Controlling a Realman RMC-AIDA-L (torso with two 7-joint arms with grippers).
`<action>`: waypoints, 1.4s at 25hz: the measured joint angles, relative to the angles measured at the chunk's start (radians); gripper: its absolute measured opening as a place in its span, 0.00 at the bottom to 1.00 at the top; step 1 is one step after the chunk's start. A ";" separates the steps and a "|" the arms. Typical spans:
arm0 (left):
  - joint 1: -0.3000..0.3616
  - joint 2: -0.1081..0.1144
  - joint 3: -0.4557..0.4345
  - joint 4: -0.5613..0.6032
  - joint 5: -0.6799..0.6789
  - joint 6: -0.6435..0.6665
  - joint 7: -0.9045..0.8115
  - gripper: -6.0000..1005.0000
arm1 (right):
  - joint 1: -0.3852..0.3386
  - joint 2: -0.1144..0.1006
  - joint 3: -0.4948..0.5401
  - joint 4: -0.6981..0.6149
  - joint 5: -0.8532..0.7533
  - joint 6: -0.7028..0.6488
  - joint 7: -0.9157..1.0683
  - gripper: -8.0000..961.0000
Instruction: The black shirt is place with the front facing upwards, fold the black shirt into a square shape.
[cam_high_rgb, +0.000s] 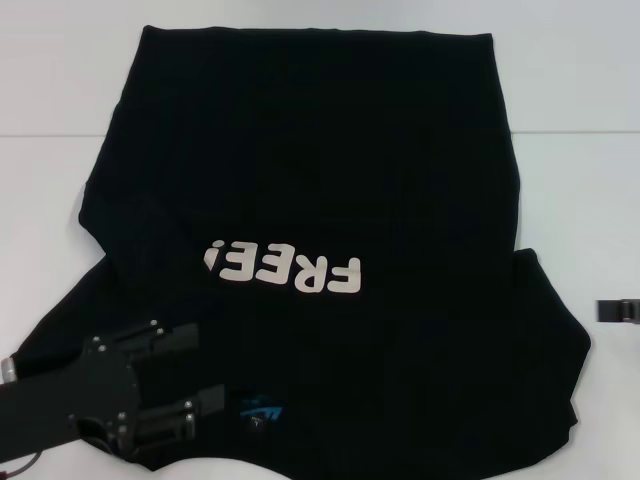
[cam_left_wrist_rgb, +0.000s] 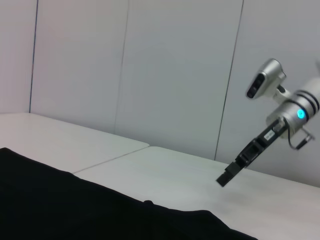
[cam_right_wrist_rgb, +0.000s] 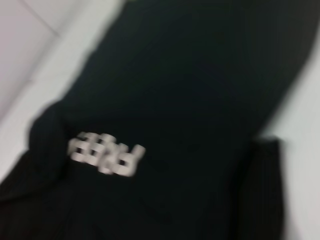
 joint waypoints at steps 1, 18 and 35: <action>-0.003 0.000 0.001 0.000 0.000 -0.001 0.000 0.76 | 0.000 0.000 0.000 0.000 0.000 0.000 0.000 0.96; -0.004 0.005 0.002 -0.003 0.002 0.000 0.003 0.76 | 0.227 -0.018 -0.004 0.190 -0.352 0.051 0.255 0.96; -0.009 0.004 0.002 -0.013 0.002 0.000 0.004 0.76 | 0.268 -0.005 -0.043 0.281 -0.341 0.153 0.236 0.95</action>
